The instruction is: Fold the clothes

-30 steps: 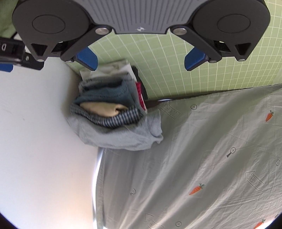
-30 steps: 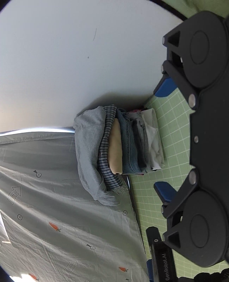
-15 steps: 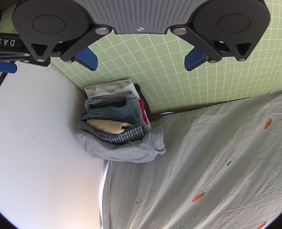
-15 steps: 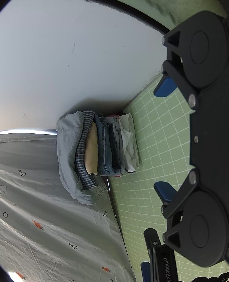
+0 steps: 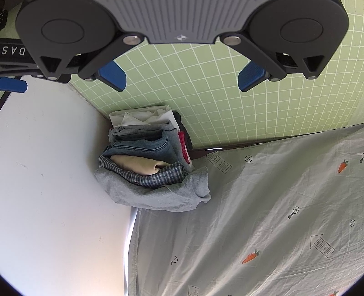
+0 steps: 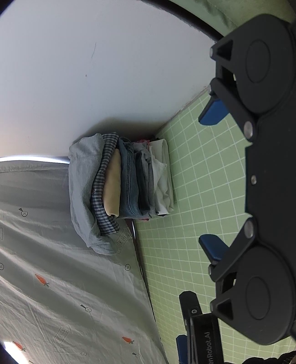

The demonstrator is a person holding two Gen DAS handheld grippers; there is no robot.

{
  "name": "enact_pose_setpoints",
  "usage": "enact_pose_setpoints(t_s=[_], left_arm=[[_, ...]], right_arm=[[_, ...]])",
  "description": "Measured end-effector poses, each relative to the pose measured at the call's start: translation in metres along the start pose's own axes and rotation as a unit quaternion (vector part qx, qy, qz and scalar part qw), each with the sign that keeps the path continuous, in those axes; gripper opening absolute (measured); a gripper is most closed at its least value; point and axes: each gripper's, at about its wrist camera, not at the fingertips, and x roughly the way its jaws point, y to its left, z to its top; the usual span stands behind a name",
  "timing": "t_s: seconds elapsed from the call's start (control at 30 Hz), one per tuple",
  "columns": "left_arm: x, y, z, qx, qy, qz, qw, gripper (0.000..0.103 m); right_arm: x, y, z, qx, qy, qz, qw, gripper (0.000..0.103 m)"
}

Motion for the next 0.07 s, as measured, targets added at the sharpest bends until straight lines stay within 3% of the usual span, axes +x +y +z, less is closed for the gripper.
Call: enact_pose_setpoints(t_s=[0.07], left_arm=[[0.0001, 0.0001, 0.0000, -0.001, 0.003, -0.001, 1.0000, 0.103]], right_arm=[[0.0005, -0.0009, 0.0004, 0.001, 0.000, 0.001, 1.000, 0.103]])
